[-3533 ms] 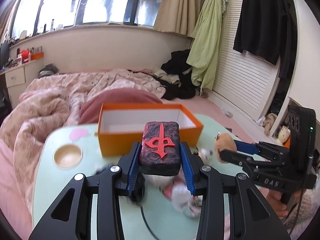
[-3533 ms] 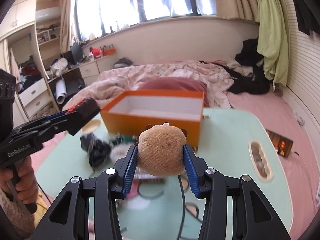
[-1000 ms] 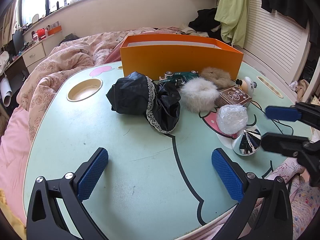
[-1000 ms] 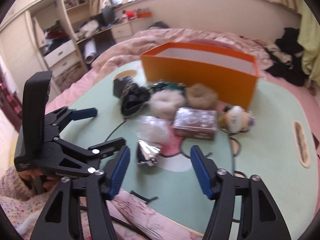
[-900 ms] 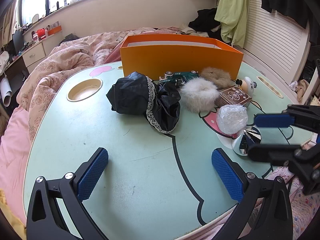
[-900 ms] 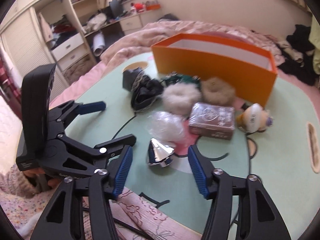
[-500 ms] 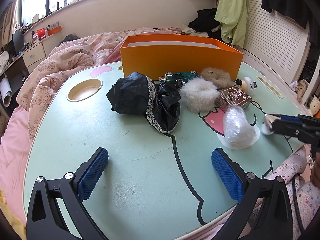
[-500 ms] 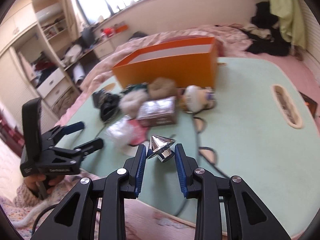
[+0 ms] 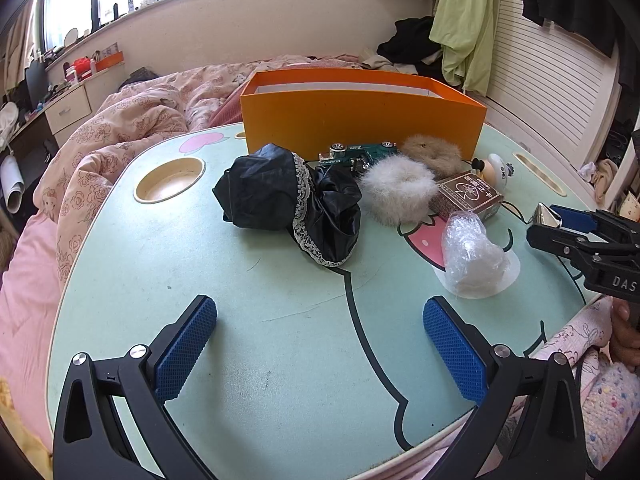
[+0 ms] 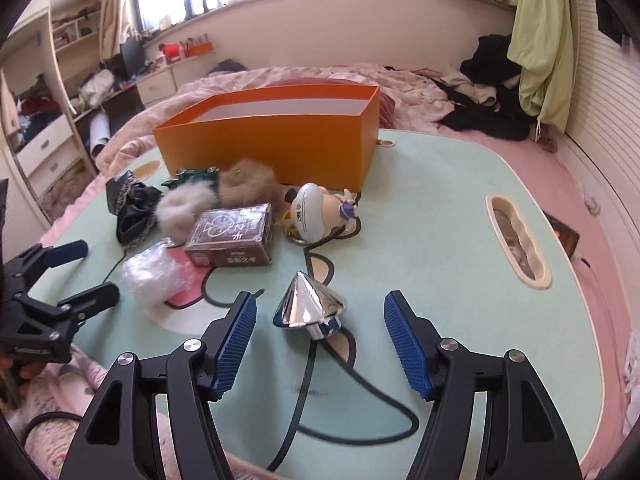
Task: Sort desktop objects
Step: 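Reach to the silver cone and grasp it with the right gripper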
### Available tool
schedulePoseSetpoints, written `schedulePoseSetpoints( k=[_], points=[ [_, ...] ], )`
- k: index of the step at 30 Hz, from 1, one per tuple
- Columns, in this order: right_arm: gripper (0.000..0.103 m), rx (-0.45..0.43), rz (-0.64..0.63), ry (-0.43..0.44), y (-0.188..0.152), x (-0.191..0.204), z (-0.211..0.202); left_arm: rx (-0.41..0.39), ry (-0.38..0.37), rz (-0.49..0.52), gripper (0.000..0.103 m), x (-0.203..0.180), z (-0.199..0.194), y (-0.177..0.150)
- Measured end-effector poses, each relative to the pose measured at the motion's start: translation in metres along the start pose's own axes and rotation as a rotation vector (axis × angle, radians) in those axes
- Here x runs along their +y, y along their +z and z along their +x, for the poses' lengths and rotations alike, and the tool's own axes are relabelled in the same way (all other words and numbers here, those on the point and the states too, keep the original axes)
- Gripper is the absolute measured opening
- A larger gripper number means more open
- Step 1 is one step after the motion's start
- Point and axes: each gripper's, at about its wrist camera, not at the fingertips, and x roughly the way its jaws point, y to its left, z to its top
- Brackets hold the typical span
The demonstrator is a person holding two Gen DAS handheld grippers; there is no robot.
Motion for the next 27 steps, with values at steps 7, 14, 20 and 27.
schedulePoseSetpoints(
  k=[7,14,20,27],
  points=[
    [0.036,-0.036,-0.041,0.045,0.001,0.004,0.005,0.000,0.000,-0.001,0.103,0.000,0.000,0.000],
    [0.036,-0.164,-0.032,0.048,-0.005,0.001,-0.023,-0.004,0.009,-0.008,0.103,0.000,-0.002,0.000],
    [0.036,-0.164,-0.054,0.028,-0.005,0.008,-0.024,-0.089,-0.007,-0.104,0.103,0.024,-0.015,0.013],
    [0.036,-0.147,-0.037,0.037,-0.005,0.005,-0.020,-0.023,0.008,-0.142,0.103,0.046,0.009,0.054]
  ],
)
